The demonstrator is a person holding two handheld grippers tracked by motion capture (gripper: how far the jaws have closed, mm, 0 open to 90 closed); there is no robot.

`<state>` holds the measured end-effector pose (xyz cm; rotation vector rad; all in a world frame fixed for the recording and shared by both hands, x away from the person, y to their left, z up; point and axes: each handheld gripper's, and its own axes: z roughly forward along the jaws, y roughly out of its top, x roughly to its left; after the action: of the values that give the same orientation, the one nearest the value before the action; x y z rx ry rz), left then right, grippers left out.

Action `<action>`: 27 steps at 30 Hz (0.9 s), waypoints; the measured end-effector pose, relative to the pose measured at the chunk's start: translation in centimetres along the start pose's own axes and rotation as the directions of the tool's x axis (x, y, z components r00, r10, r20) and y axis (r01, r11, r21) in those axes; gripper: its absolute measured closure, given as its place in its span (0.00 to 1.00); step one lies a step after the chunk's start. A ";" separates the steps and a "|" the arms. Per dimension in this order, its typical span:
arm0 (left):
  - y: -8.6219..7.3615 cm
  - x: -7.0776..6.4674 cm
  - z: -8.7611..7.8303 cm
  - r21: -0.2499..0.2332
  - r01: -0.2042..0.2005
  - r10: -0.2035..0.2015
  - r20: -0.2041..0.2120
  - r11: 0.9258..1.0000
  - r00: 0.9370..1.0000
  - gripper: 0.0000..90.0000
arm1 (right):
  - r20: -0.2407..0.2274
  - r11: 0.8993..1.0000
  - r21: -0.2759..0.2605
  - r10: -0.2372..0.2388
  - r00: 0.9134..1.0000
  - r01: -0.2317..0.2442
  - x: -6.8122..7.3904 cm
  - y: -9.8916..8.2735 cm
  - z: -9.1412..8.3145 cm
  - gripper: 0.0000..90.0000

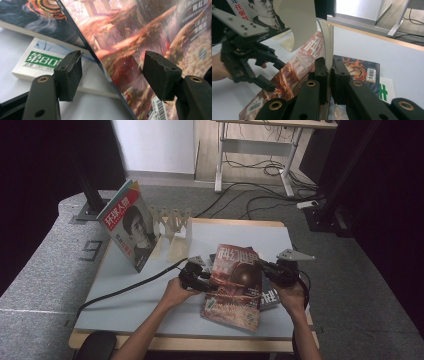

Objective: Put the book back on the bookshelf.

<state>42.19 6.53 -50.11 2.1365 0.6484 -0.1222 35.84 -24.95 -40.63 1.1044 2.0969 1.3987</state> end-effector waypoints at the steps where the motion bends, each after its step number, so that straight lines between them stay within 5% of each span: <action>1: 0.1 0.1 0.1 -0.002 0.005 -0.005 0.024 1.000 1.000 0.37 | -0.002 1.000 -0.002 0.000 1.000 0.000 0.1 0.0 -0.1 0.92; 7: 0.5 0.0 0.3 0.032 -0.021 0.020 0.047 0.999 0.999 0.45 | -0.014 1.000 -0.005 -0.004 1.000 0.003 0.3 0.1 -0.1 0.92; 11: 0.9 0.1 0.4 0.075 0.011 -0.016 0.059 0.997 0.998 0.49 | -0.019 1.000 -0.005 -0.006 1.000 0.006 0.4 0.0 -0.2 0.92; 17: 1.0 0.1 0.2 0.089 0.026 -0.031 0.063 0.996 0.998 0.54 | -0.029 1.000 -0.009 -0.008 1.000 0.008 0.5 0.0 -0.4 0.92; 27: 1.2 -0.4 -0.5 0.093 -0.010 0.007 0.038 0.996 0.999 0.63 | -0.043 1.000 -0.024 -0.016 0.999 0.015 1.0 0.1 -0.8 0.91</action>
<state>42.35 6.19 -48.82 2.2204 0.6223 -0.1914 34.69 -24.58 -40.12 1.0557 2.1093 1.4488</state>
